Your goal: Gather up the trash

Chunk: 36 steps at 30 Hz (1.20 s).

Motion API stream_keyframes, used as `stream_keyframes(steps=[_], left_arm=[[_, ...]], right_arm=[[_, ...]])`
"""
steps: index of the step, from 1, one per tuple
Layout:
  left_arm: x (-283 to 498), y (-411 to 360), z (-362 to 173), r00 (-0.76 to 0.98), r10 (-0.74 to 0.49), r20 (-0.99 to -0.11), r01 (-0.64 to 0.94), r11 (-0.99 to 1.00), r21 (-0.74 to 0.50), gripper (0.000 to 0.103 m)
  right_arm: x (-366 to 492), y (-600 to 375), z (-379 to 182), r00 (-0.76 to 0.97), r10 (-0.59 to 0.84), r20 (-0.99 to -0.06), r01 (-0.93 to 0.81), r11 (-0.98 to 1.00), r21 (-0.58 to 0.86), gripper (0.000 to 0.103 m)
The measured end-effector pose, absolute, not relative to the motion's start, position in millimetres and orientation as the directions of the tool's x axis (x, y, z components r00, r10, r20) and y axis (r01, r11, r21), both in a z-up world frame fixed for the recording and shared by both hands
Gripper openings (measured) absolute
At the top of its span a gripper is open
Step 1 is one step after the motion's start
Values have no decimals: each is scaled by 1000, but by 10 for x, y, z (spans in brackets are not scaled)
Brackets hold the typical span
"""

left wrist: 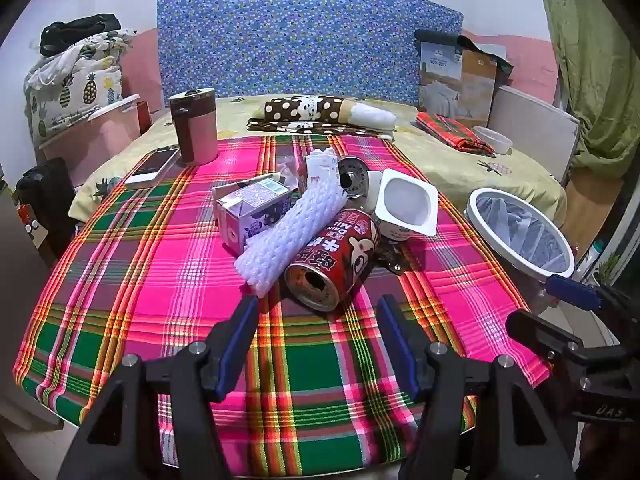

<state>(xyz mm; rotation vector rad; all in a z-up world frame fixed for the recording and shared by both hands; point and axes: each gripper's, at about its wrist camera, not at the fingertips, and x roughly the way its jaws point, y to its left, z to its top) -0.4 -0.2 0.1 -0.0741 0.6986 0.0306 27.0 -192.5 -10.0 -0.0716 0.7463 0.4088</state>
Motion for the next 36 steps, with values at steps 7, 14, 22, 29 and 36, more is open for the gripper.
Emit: stream_keyframes(steps=[7,14,22,29,36], left_arm=[[-27,-48,21,768,5,-641,-48,998,-50,63],[-77,-31,36,769,-2,-639,-49,997,-62,63],[-61,-8,50,769,-13,-639,-40,997,-69,63],[-75,-23,66,769,-16,-639,-36,997,-68,63],[-83,-56,79,769,-18,-639,-32,997,-67,63]], right_arm=[[263,-1913,-76,666,334,-667,-386,919,75,87],[249,-1907,-59,671,330,-664,-384,921,69,87],[248,-1902,-45,669,328,-667,-383,921,68,87],[244,-1895,-54,670,327,-667,-383,922,67,87],[246,-1897,-56,669,326,-668,-382,922,67,87]])
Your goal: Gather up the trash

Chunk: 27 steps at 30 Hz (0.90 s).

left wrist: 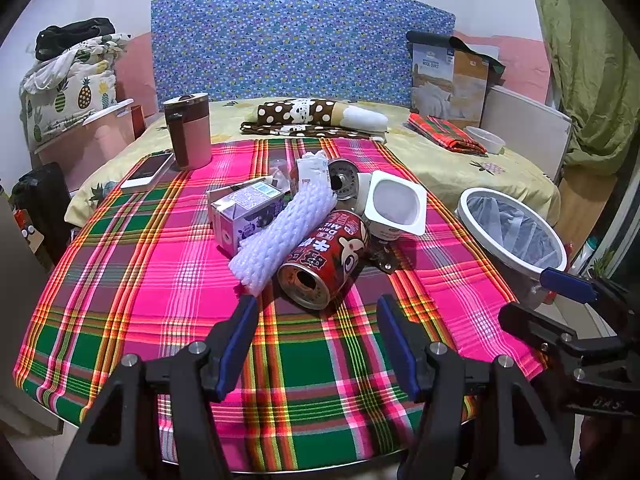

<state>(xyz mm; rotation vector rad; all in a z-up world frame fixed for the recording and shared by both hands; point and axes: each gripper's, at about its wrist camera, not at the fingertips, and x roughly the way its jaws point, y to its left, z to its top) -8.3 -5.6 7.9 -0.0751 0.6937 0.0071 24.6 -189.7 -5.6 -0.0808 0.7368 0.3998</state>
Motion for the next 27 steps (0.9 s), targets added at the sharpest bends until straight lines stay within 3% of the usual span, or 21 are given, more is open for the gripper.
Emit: stream_keyframes(steps=[27], left_arm=[[-74,-56,37,768,-28,-640,-23,997,-71,63]], right_arm=[[249,-1916,-81,664,325,-674,-380,922,70,87]])
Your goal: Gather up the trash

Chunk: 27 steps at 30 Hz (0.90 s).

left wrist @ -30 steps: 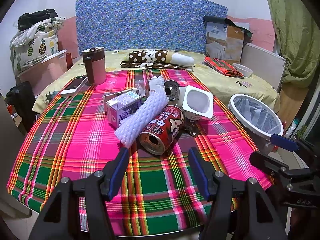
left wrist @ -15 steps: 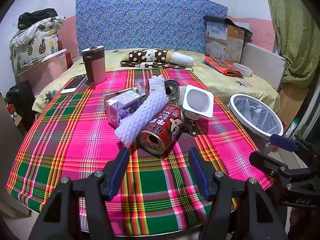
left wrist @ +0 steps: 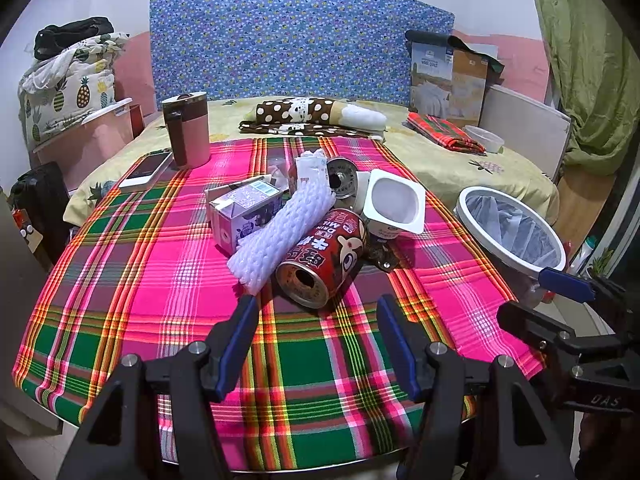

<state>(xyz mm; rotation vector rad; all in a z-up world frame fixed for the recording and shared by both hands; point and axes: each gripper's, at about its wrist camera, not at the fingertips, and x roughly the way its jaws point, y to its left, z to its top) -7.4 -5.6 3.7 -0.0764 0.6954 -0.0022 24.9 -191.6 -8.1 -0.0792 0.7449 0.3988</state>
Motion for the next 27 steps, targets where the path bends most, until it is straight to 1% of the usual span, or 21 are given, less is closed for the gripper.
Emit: stream_keyframes(steps=[14,27], left_arm=[[-54,-62,1,763,-37,-645,-15,997,-75,63],[69,5,-102,743,-46,-668,-20,996,-91,63]], right_arm=[[277,-1914,-120,650,335,-682,-392,917,76,87],[345,-1931,-139,649,356,-672,-393,914,105,87]])
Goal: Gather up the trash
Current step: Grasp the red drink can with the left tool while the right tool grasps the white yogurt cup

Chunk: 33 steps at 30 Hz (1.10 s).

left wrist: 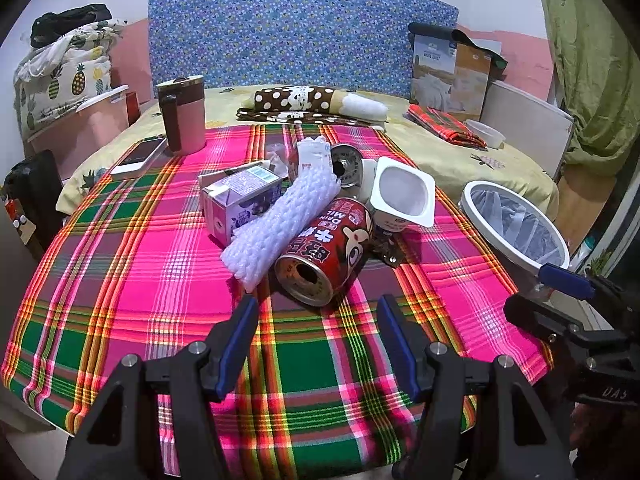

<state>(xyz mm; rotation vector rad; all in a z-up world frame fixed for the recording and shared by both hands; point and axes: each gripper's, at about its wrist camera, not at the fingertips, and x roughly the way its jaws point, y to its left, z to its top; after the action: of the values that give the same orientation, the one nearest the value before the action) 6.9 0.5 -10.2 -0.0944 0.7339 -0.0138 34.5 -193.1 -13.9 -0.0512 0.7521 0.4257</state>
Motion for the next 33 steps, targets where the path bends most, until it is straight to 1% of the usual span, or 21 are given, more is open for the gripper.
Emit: stream_keyframes(steps=[9,19,25,27,33], left_arm=[[191,-68,-141,740,-81,-668,39,996,-77,63],[452,-51,-130,764,-67,-642,63,998,-28,63],[617,-26,-216,747,-90,-659,87,995,-38,63],[647,-21,-259,739,-95,-667,90,995,-42,63],[711,-8,-343,720,-110,-685,105,993,-49,63]], right_arm=[[472,-1980,-172,638,338,-692,-362,925,117,87],[647,-2000,-174,634,348,-690,-349,926,147,86],[832,-1956,-157,624,375,-686,-352,918,182,78],[882,-1925,-166,617,385,-686,-358,914,192,73],[1078,-1794,-221,583,425,-693,-372,897,237,66]])
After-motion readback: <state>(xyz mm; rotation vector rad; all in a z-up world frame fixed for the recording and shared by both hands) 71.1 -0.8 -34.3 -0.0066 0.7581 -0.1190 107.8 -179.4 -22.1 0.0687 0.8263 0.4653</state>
